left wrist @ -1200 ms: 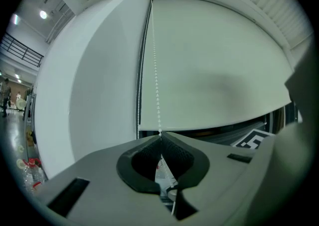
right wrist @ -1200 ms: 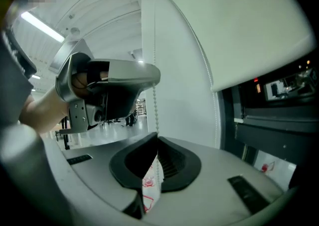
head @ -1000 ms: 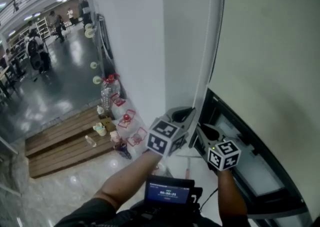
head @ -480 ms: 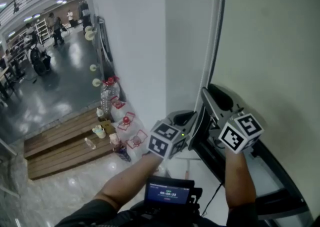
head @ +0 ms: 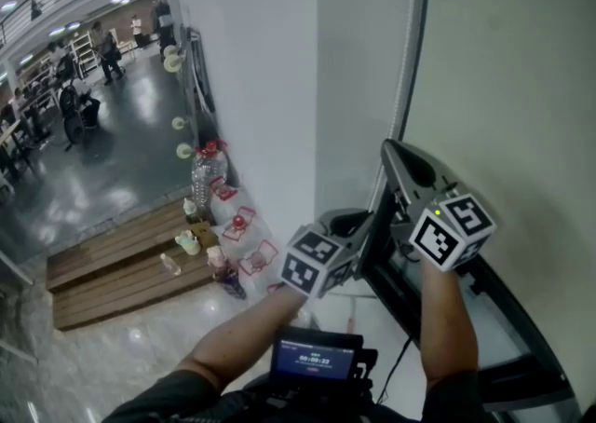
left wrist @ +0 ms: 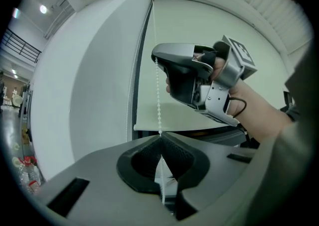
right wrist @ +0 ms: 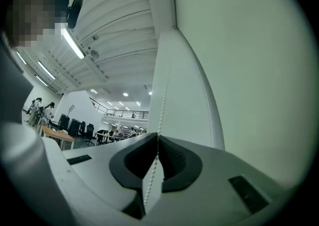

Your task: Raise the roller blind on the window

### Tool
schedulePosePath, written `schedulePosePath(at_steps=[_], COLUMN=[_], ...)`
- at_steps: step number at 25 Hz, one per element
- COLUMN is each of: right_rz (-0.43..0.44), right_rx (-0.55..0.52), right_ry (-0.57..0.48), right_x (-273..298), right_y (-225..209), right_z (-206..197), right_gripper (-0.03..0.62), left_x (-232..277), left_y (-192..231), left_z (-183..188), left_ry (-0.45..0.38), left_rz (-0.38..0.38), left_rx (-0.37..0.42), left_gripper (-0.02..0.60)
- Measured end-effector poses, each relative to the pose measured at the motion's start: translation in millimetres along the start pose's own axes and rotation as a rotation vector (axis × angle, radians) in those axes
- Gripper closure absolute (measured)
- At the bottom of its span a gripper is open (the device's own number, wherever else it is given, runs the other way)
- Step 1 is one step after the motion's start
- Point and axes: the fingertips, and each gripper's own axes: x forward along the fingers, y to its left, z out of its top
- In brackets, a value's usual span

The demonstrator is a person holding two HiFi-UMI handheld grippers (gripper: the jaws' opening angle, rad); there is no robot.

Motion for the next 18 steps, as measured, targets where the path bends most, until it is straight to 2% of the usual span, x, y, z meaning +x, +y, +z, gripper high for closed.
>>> schedulePosePath(at_steps=[6, 14, 18], right_rz=[0.0, -0.008, -0.008], right_rx=[-0.045, -0.052, -0.03], right_ry=[0.02, 0.042, 0.054], right_x=[-7, -10, -16], right_y=[3, 5, 8], right_z=[-1, -13, -27], right_gripper=[0.589, 0.59, 0.592], left_x=[1, 4, 4], left_y=[-7, -11, -12], left_z=[0, -10, -22], left_ry=[-0.003, 0.015, 0.027], left_rz=[-0.002, 0.01, 0.019], left_rx=[0.026, 0.063, 0.04], left_gripper=[0.586, 0.586, 0.586])
